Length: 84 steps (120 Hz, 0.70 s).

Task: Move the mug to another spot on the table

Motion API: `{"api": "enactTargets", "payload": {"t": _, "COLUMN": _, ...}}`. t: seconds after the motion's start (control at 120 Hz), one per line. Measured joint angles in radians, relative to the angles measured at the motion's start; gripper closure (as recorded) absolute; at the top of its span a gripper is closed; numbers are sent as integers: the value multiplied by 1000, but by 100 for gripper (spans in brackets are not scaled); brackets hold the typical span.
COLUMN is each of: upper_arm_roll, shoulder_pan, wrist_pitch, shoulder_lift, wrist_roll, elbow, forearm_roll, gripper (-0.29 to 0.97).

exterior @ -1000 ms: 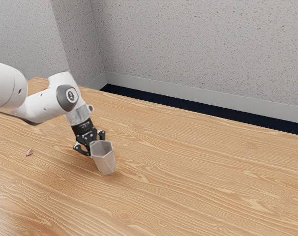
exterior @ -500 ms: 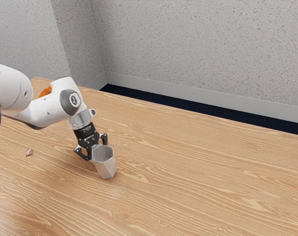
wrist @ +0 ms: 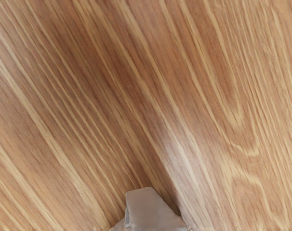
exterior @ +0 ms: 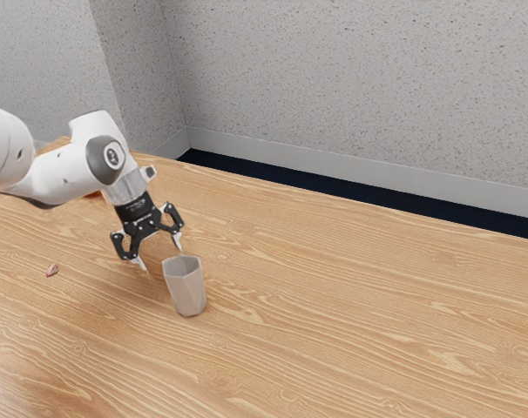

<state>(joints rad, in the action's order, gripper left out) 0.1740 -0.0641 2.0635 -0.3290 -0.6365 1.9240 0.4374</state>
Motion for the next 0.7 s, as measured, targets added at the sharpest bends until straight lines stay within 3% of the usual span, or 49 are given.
{"api": "enactTargets", "payload": {"t": 0.133, "upper_arm_roll": 3, "shoulder_pan": 34, "wrist_pitch": -2, "shoulder_lift": 105, "wrist_roll": 9, "elbow": 2, "forearm_roll": -81, "gripper": 3}}
{"api": "enactTargets", "payload": {"t": 0.458, "upper_arm_roll": -26, "shoulder_pan": 106, "wrist_pitch": -107, "shoulder_lift": 294, "wrist_roll": 131, "elbow": -60, "forearm_roll": -413, "gripper": 1}}
{"api": "enactTargets", "payload": {"t": 0.7, "upper_arm_roll": -52, "shoulder_pan": 132, "wrist_pitch": -163, "shoulder_lift": 319, "wrist_roll": 288, "elbow": -123, "forearm_roll": -494, "gripper": 0}}
